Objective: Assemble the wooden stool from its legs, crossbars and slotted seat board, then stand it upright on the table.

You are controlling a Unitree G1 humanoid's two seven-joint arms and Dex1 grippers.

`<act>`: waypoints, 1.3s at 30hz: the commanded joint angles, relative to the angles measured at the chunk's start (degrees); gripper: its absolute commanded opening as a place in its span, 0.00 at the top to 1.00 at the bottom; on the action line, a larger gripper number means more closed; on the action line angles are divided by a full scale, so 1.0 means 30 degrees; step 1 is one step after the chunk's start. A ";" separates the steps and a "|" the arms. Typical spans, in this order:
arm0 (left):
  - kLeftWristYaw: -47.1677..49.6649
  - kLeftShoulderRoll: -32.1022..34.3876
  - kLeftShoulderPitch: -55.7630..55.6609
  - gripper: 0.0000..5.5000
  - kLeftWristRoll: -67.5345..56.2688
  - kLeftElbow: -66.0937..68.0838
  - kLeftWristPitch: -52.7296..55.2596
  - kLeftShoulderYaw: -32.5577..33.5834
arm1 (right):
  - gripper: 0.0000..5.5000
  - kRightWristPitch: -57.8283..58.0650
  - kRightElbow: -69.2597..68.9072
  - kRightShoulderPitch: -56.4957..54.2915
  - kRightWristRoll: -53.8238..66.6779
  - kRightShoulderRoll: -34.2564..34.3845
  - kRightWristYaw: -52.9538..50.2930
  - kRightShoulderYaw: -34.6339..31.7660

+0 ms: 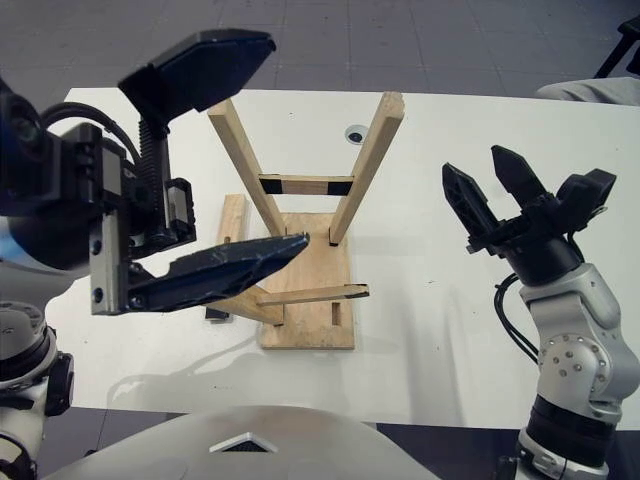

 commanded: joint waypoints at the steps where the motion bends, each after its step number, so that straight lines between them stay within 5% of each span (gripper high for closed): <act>1: 0.0526 0.0232 -0.0556 0.01 -0.1138 -0.0389 0.0108 0.0615 | 0.06 0.0067 0.0016 -0.0322 -0.0050 0.0001 -0.0122 -0.0016; 6: 0.0956 0.0269 -0.0274 0.01 -0.1862 -0.0265 0.0478 0.0462 | 0.06 0.0147 0.0006 -0.0401 -0.0034 -0.0016 -0.0139 0.0073; 15: -0.1618 0.0516 0.6902 0.01 0.3428 0.0489 0.1750 -0.5423 | 0.06 0.0363 -0.0430 -0.0128 0.0382 -0.0293 -0.0285 -0.0358; 26: -0.1787 0.0334 0.6123 0.01 0.2737 0.0531 0.0153 -0.3850 | 0.06 0.0368 -0.0480 -0.0068 0.0229 -0.0084 -0.0326 -0.0240; 39: 0.0959 0.0474 0.2513 0.01 -0.2379 0.0672 -0.1074 0.2308 | 0.06 0.0229 -0.0469 0.0130 0.0132 0.0182 -0.0285 -0.0155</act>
